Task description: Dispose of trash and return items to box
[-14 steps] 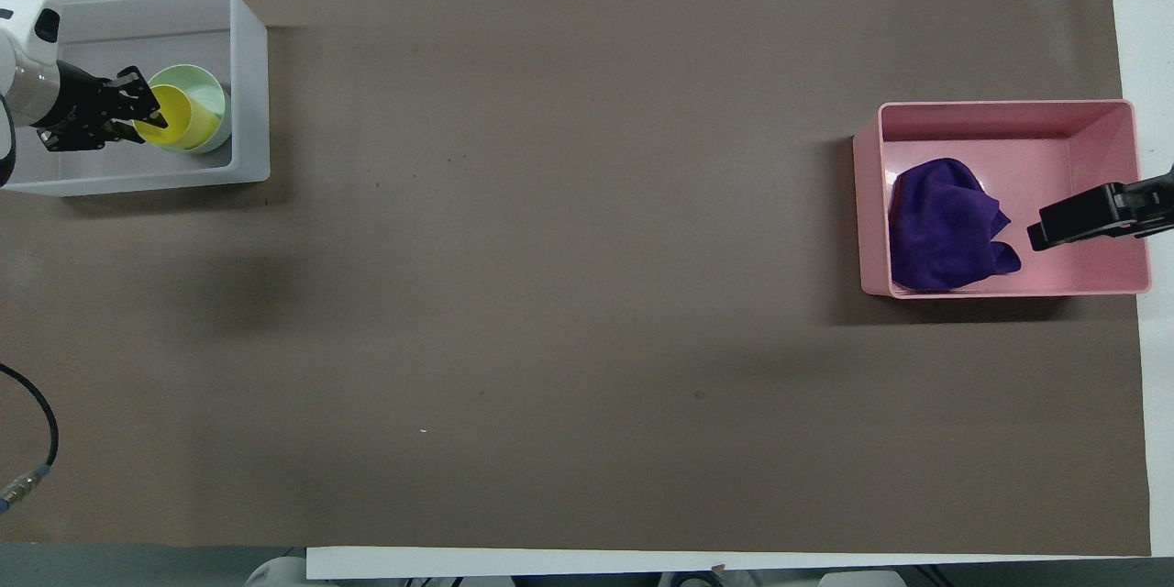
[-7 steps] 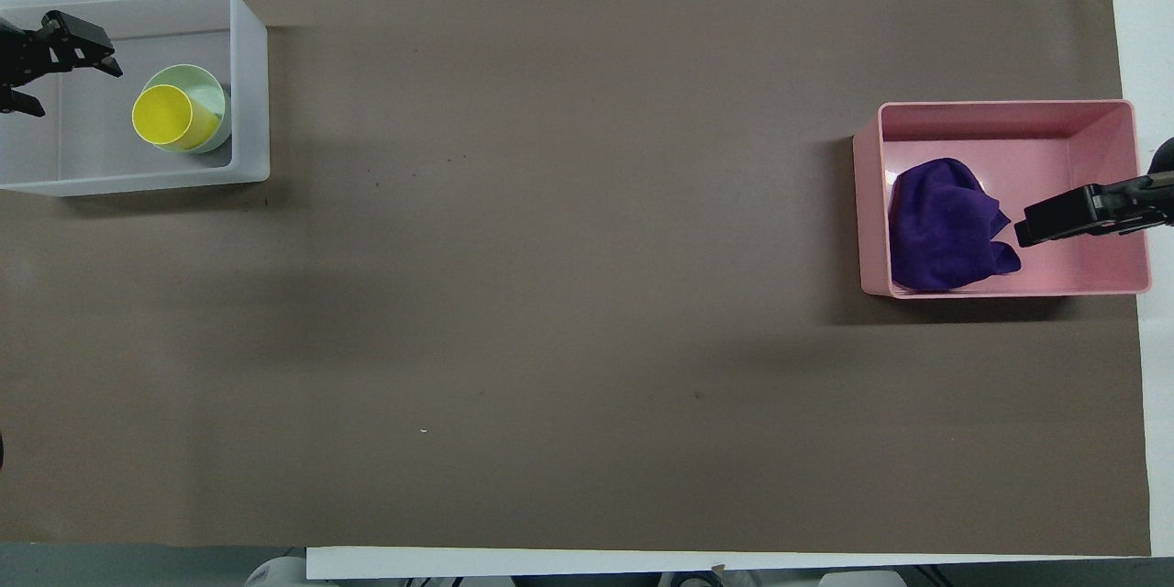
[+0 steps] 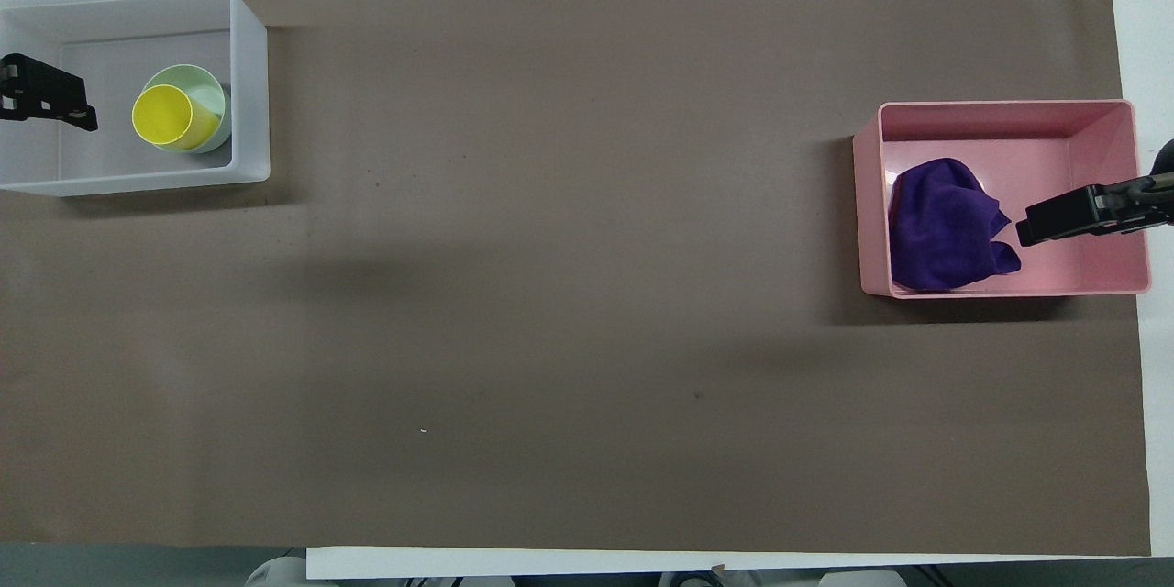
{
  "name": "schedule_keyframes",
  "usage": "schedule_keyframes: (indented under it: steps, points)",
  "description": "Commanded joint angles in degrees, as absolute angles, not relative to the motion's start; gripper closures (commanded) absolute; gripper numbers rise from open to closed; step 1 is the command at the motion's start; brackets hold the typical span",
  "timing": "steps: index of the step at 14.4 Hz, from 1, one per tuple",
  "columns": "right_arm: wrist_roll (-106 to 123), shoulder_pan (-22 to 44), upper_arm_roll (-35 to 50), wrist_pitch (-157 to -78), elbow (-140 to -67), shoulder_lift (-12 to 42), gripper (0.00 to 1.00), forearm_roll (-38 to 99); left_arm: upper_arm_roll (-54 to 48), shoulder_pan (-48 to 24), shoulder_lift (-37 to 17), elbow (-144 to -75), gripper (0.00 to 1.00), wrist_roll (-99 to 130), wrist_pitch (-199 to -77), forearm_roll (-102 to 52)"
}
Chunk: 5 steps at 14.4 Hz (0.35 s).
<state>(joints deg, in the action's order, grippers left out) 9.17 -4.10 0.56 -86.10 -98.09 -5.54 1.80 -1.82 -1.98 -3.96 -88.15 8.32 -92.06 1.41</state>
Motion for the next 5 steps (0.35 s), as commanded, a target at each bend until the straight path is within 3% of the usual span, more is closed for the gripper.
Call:
schedule_keyframes:
  steps: [1,5]
  points:
    - [9.8,-4.4,0.7,-87.6,-100.2,-6.9,0.02,1.1,-1.3,-2.5,-2.4,-90.1,0.00,5.1,-90.1,0.4]
    - [9.8,-4.4,0.7,-87.6,-100.5,-6.9,0.02,1.1,-1.2,-1.8,-1.4,-91.0,0.00,-0.5,-90.7,0.3]
